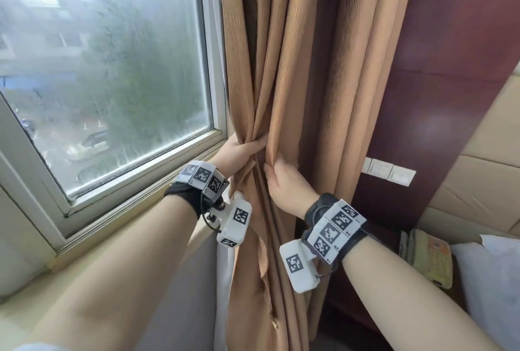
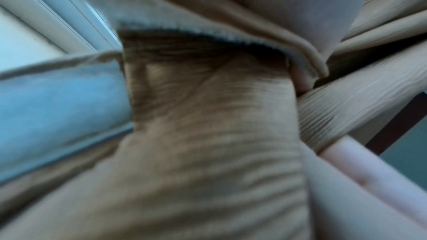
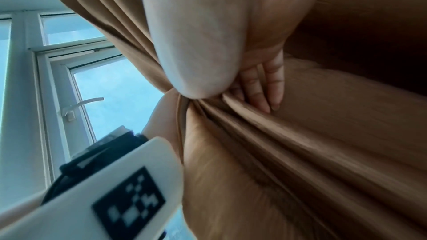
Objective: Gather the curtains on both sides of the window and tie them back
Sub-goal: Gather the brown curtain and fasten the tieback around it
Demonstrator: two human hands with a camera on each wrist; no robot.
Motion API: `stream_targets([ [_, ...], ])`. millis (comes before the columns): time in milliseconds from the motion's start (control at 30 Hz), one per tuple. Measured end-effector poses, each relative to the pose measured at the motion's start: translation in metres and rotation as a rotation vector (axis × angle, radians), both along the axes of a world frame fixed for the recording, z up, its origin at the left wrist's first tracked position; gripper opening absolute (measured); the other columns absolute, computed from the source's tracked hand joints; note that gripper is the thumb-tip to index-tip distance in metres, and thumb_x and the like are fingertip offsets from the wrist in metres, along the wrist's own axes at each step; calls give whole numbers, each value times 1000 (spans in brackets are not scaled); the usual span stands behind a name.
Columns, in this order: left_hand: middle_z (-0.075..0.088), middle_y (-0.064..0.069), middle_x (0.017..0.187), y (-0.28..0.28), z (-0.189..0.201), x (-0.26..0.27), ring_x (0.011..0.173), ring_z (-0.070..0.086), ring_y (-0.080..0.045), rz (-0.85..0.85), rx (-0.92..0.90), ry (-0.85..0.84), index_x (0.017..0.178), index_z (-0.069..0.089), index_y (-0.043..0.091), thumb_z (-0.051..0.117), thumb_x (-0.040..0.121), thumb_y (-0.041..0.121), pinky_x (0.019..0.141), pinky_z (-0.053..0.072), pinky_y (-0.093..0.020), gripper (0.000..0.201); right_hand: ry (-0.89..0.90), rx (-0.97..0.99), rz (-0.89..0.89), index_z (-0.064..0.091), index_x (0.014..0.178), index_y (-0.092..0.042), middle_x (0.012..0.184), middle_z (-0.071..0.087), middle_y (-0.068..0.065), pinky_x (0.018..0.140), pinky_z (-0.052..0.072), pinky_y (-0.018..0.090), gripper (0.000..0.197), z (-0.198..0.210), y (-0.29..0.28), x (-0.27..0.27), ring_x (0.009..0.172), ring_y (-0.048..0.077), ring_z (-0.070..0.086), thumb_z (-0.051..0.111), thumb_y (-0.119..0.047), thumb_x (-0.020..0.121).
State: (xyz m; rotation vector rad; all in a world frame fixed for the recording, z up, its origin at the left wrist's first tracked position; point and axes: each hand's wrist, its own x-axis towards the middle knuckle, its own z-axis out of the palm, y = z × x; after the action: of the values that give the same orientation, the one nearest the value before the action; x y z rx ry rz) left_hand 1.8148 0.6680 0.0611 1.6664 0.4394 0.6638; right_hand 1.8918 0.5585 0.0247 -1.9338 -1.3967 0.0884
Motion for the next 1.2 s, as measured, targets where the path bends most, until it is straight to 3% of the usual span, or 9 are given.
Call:
stream_targets([
  [133, 61, 3, 124, -2, -3, -2, 113, 57, -6, -79, 98, 23, 134, 48, 14, 63, 85, 41, 98, 45, -23, 58, -12, -48, -41, 33, 133, -3, 122, 56, 22, 95, 44, 47, 40, 4, -1, 2, 112, 39, 55, 36, -15, 95],
  [267, 64, 3, 118, -6, -1, 3, 107, 61, -3, -99, 158, 24, 130, 50, 13, 78, 74, 26, 89, 50, -18, 63, -180, -294, -107, 30, 138, -1, 124, 54, 21, 88, 46, 41, 44, 5, -2, -2, 107, 38, 57, 34, -14, 96],
  [433, 65, 8, 116, -5, -5, 13, 106, 62, -7, -5, 150, 77, 128, 50, 22, 86, 54, 47, 94, 51, -33, 86, -363, -410, -104, 34, 135, -1, 116, 59, 21, 83, 46, 39, 40, 6, -3, -3, 102, 36, 60, 33, -11, 96],
  [500, 65, 7, 113, -6, -9, 15, 104, 61, -10, 108, 164, 64, 125, 53, 20, 82, 62, 46, 92, 51, -32, 74, -260, -369, -33, 30, 135, -6, 106, 62, 23, 76, 46, 40, 39, 7, -10, 1, 93, 39, 61, 32, -14, 97],
  [600, 65, 3, 108, -8, -9, 17, 100, 61, -12, 220, 155, 8, 121, 57, 15, 76, 75, 35, 88, 50, -29, 53, -130, -303, 72, 37, 102, -16, 91, 62, 20, 73, 48, 42, 12, 3, -21, 9, 83, 38, 60, 32, -27, 99],
  [767, 63, 6, 101, -3, -6, 14, 91, 59, -10, 256, 94, -28, 119, 56, 15, 73, 79, 31, 74, 45, -18, 46, -20, -117, -13, 54, 89, -22, 78, 63, -2, 70, 52, 38, 23, -8, -33, 26, 71, 18, 59, 53, -45, 87],
  [933, 58, 17, 89, 4, -7, 9, 80, 56, 1, 244, 1, -50, 117, 56, 19, 74, 79, 30, 67, 43, -13, 43, -35, 353, -378, 56, 105, -16, 99, 60, -2, 80, 50, 41, 22, -11, -36, 57, 87, 16, 60, 61, -23, 84],
  [1067, 57, 19, 90, 5, -7, 7, 80, 53, 5, 208, -34, -50, 118, 52, 21, 74, 79, 30, 67, 42, -13, 45, 50, 377, -634, 43, 126, -8, 126, 46, 9, 95, 43, 47, 61, -8, -31, 78, 114, 27, 49, 68, -36, 79],
  [1200, 59, 18, 92, 5, -7, 5, 83, 56, 5, 195, -51, -51, 117, 54, 19, 74, 79, 28, 67, 44, -13, 44, 183, 249, -596, 40, 133, -9, 134, 45, 10, 102, 38, 47, 74, -1, -22, 88, 122, 27, 45, 67, -48, 76],
])
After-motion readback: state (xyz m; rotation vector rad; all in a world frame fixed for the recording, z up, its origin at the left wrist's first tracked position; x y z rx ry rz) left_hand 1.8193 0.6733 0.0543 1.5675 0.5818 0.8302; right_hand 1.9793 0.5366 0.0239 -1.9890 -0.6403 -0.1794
